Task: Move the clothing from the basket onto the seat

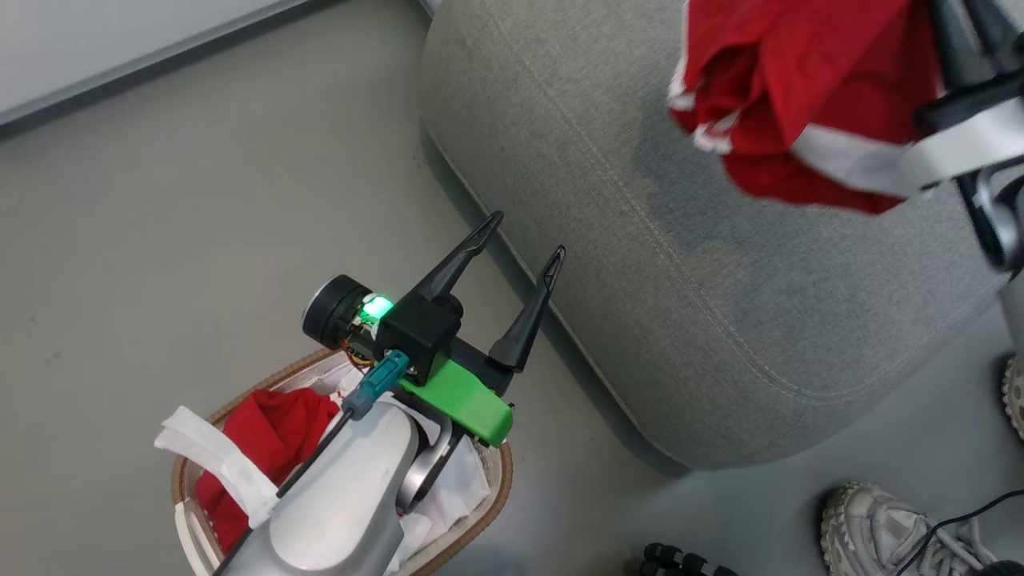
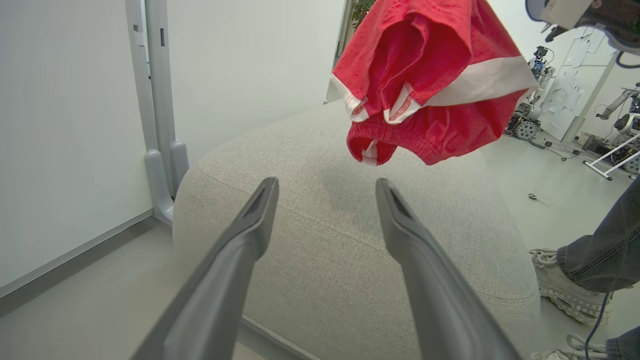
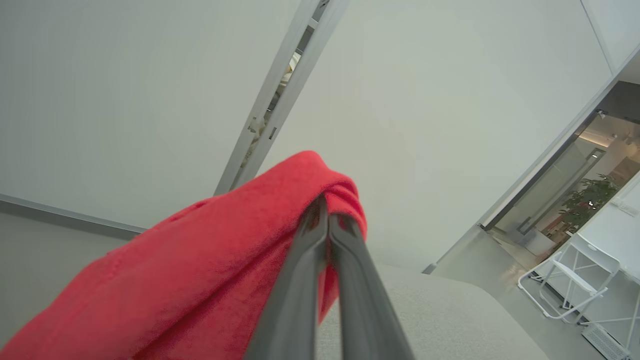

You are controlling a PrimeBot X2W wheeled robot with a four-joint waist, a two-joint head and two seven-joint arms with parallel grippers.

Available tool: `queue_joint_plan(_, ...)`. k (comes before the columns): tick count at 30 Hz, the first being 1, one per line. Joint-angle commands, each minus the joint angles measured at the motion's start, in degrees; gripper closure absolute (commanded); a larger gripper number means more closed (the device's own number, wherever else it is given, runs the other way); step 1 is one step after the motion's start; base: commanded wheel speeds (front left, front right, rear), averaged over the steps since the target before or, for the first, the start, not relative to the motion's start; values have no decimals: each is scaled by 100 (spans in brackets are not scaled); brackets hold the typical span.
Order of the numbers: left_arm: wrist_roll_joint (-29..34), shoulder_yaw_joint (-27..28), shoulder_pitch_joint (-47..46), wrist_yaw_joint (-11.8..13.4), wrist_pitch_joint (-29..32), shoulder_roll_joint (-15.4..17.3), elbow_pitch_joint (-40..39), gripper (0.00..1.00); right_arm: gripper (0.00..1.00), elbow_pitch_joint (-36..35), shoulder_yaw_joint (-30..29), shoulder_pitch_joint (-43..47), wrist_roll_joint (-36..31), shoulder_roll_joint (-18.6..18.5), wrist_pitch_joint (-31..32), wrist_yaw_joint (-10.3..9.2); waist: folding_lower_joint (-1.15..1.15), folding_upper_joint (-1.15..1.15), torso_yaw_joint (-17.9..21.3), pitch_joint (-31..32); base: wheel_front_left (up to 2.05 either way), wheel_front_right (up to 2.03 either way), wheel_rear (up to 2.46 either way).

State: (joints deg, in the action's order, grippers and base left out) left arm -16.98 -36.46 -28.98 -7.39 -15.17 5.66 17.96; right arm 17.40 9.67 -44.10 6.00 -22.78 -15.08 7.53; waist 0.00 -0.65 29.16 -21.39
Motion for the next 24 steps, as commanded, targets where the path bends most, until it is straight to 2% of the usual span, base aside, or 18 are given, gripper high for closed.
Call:
queue_joint_plan(1,69,64,-120,-10,3,95,-15,0,100,177,-121,-338,-12,-96,-13,-8,0,65,-449,-621,0,0,0)
queue_joint_plan(5,154,83,-261,-11,3,194,-46,0,100,760,-371,-1101,-210,-482,-13,-9,0,65,-749,-1005,0,0,0)
queue_joint_plan(9,210,76,-431,-11,3,256,-102,0,100,1463,-731,-1617,-399,-648,-13,-9,0,65,-1024,-1343,0,0,0)
queue_joint_plan(14,234,250,-379,-11,3,318,-124,0,100,1997,-1034,-1440,-464,-418,-12,-8,0,65,-1225,-1466,0,0,0)
queue_joint_plan(22,251,471,-233,-11,3,237,-88,0,100,1750,-1247,-385,-361,214,-12,-9,0,65,-1285,-1360,0,0,0)
queue_joint_plan(23,253,498,-226,-11,3,218,-79,0,16,1680,-1360,-287,-299,273,-12,-9,0,65,-1297,-1332,0,0,0)
queue_joint_plan(24,265,536,-205,-11,3,204,-73,0,0,1619,-1448,-172,-250,332,-12,-9,0,65,-1308,-1293,0,0,0)
